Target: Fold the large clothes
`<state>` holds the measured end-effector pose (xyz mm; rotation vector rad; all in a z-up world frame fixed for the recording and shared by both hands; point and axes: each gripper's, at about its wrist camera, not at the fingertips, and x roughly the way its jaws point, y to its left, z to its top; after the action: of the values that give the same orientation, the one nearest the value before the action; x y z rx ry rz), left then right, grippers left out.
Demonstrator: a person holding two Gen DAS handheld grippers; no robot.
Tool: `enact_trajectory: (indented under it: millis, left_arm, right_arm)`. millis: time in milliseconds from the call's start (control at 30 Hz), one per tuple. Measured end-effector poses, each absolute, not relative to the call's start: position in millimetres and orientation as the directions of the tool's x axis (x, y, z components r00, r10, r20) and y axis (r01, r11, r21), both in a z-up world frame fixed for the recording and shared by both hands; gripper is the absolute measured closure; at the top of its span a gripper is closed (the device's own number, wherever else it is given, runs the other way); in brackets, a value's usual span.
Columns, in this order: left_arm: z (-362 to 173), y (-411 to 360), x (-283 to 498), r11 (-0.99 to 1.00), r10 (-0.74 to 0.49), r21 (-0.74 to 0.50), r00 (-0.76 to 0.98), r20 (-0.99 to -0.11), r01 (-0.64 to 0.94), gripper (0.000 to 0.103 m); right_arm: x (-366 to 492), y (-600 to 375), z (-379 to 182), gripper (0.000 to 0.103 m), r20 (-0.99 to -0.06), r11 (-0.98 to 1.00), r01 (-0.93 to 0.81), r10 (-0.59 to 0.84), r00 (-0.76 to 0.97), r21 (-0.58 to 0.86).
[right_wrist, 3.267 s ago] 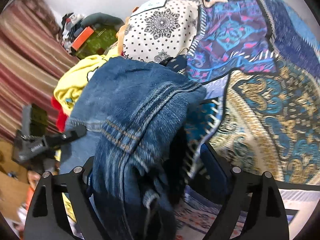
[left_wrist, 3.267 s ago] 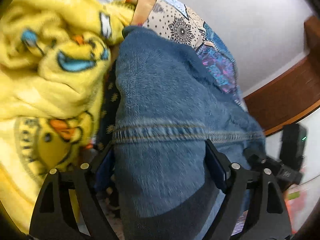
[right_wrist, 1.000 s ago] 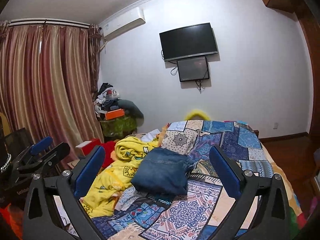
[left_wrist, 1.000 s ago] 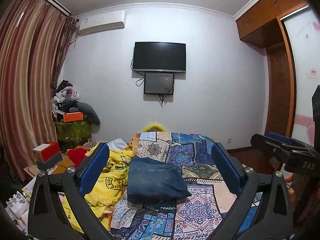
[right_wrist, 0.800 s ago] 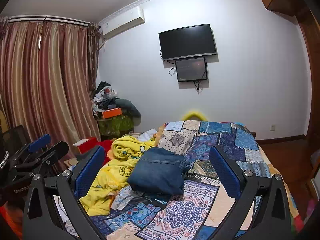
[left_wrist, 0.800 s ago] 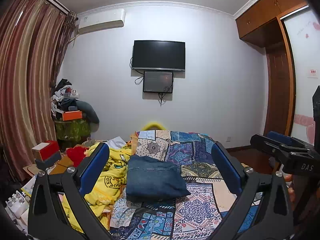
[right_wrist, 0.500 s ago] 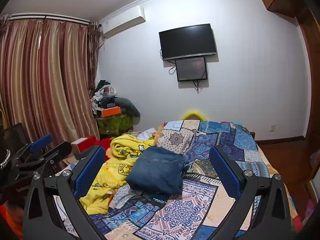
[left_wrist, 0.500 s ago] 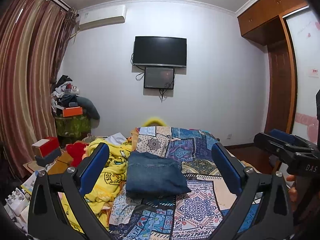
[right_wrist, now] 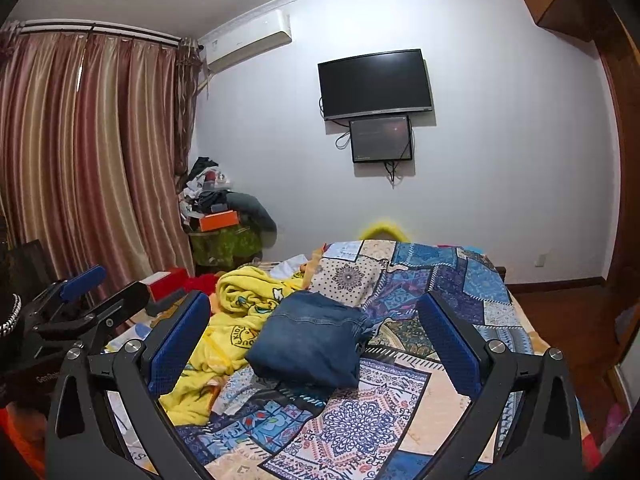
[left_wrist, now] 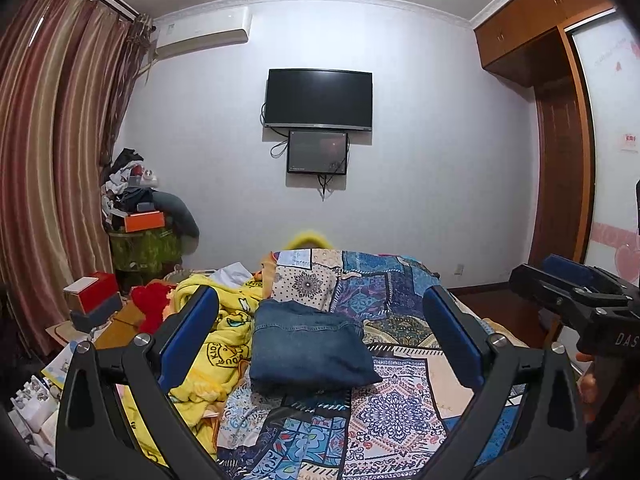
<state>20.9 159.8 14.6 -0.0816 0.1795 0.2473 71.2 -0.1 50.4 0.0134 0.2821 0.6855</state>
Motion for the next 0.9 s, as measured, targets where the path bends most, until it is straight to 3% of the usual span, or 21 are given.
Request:
enact_trajectory:
  millis: [900]
  left_arm:
    - [19, 157, 26, 0.976, 0.187, -0.075, 0.962, -0.199, -0.205, 0.001]
  right_arm:
    - [74, -10, 53, 0.000, -0.237, 0.787, -0.605, 0.615, 0.752, 0.121]
